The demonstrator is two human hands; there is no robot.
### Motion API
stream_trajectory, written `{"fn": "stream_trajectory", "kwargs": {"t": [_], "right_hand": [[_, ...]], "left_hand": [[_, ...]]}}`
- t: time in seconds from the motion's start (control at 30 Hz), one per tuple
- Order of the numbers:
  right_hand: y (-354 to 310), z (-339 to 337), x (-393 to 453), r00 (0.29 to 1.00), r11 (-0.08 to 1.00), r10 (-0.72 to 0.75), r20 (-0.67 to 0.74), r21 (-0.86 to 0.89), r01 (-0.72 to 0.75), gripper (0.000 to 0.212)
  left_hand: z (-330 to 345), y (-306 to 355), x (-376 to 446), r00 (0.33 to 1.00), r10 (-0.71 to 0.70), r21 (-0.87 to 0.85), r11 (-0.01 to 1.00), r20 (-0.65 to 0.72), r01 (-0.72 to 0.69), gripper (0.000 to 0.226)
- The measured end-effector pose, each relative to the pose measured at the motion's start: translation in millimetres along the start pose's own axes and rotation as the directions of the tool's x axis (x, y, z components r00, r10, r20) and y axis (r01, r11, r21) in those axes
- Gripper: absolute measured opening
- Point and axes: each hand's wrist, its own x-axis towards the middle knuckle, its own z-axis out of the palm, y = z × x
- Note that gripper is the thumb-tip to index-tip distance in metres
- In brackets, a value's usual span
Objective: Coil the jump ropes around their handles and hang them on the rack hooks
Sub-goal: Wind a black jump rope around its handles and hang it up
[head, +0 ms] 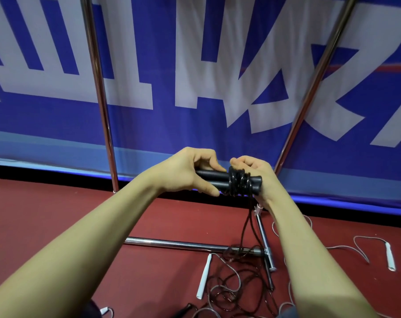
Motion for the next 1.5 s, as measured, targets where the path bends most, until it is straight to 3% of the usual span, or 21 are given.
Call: {"fn": "stream_trajectory", "kwargs": {"t": [0.13,0.3,0.47,0.73,0.87,1.0,1.17,1.3,1.5], "right_hand": [[4.7,7.9,4.8,1.0,0.998,-0.012,-0.024,0.069,0.013,0.028],[10.2,8.5,0.7,0.984,0.99,0.066,0.163,0.113,-0.085,0.031],[14.8,3.4,1.9,0.982,0.996,0.073,0.173,0.036,-0.08,0.031],[8.1,13.5,-1.3,0.955,0.999,0.008,0.295,-0.05,0.007,0.024],[1.9,16.5,-5.6,0.931,0.999,-0.017,0.364,-0.042,0.034,0.013],[-1.3,23.9,-7.9,0.923,1.0,-0.011,0.385,0.027,0.001,0.018],[-9.2,21.6,-10.9,0.928,0.994,-0.042,0.369,-0.082,0.077,0.006],[-15.7,15.6,-9.2,0.973,0.961,-0.099,0.207,-0.234,0.148,0.025],[-17.5,11.2,-6.1,0.993,0.96,-0.117,0.019,-0.255,0.118,0.031]], "left_hand": [[1.1,3.3,0.0,0.992,0.008,-0.097,0.995,-0.125,-0.02,0.036],[2.0,-5.2,12.1,0.895,-0.096,-0.206,0.979,-0.436,0.004,0.033],[-8.5,-11.2,9.6,0.943,-0.146,-0.236,0.969,-0.299,0.075,0.032],[-4.3,-34.8,17.1,0.888,-0.089,0.006,0.995,-0.45,0.103,0.028],[-6.0,-41.2,15.1,0.89,-0.07,0.065,0.992,-0.45,0.111,0.033],[-5.0,-45.8,14.2,0.889,-0.034,0.165,0.979,-0.457,0.122,0.031],[-5.9,-50.5,11.4,0.928,0.046,0.35,0.932,-0.37,0.094,0.024],[-7.6,-48.2,10.8,0.98,0.055,0.533,0.845,-0.191,0.056,0.026],[1.8,-30.8,7.5,0.999,0.042,0.461,0.886,0.033,-0.052,0.028]]}}
